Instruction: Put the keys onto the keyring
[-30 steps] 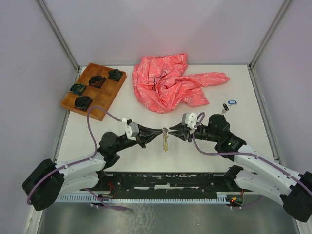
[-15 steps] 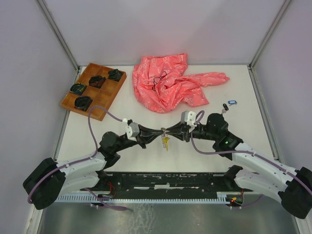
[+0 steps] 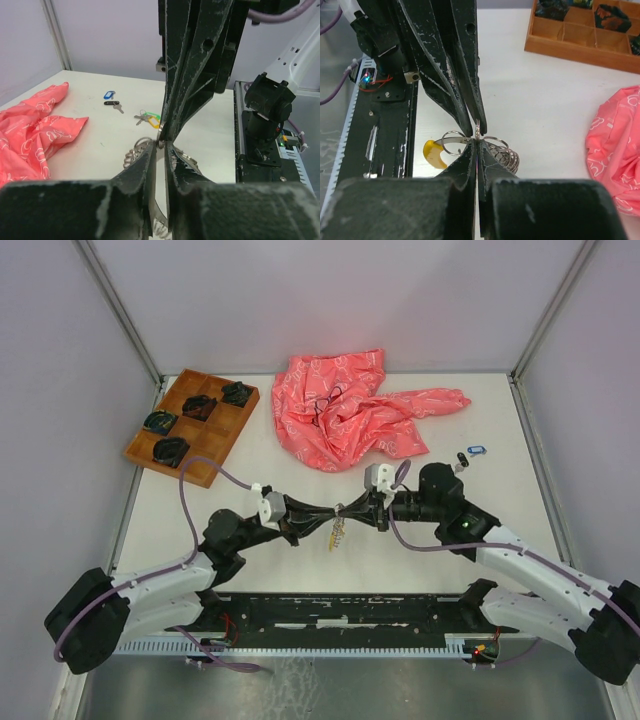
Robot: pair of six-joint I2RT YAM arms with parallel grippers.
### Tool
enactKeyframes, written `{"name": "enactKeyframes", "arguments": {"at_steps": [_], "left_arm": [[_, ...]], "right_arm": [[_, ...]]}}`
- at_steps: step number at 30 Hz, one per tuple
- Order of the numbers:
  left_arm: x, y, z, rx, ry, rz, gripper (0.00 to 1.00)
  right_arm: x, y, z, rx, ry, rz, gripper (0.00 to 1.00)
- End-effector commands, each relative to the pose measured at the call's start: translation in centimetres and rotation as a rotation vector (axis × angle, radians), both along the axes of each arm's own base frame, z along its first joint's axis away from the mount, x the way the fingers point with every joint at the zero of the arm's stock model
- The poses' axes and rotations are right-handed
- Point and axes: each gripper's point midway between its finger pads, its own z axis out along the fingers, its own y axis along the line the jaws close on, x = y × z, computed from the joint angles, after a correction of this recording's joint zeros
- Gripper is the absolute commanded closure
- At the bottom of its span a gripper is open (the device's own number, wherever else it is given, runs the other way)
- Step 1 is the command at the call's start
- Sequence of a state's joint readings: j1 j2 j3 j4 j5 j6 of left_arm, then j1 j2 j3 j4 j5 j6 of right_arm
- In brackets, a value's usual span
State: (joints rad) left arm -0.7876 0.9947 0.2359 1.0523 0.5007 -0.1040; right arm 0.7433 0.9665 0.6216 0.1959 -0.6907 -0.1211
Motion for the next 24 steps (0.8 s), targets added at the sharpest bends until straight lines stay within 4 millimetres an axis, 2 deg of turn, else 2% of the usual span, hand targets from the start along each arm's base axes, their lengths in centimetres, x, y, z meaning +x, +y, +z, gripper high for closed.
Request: {"name": "enactKeyframes", "arguments": {"at_steps": [1,5,10,15,20,24], "left_arm": [[0.0,-0.2,1.0,0.025,-0.035,-0.002,0.78],[0.2,0.0,0.5,0.067,-0.040,0.015,0.68],[0.4,0.1,0.3,0.089,-0.036,0.025,0.61],[0.5,0.2,-0.2,0.112,-0.034,0.033,0.57],[0.6,-0.1,-0.7,0.100,-0.027,0.027,0.55],[0.6,-0.8,-1.2,0.108,-0.019,-0.009,0.54]], "right_arm": [[0.0,-0.4,2.8,-0.073,-0.018,0.018,0.99],[0.6,-1.5,1.0,-0.262,0.096,-0.034,0.99],[0.3,-3.0,-1.2,-0.497,0.230,-0.062,0.99],[1.1,-4.6,-2.8,-0.740,0.275,-0.145,0.99],[0.8,-4.0,-3.5,-0.862,0.266,-0.119,0.99],[0.2,-3.0,-3.6,-0.865,0.235,-0.059,0.99]]}}
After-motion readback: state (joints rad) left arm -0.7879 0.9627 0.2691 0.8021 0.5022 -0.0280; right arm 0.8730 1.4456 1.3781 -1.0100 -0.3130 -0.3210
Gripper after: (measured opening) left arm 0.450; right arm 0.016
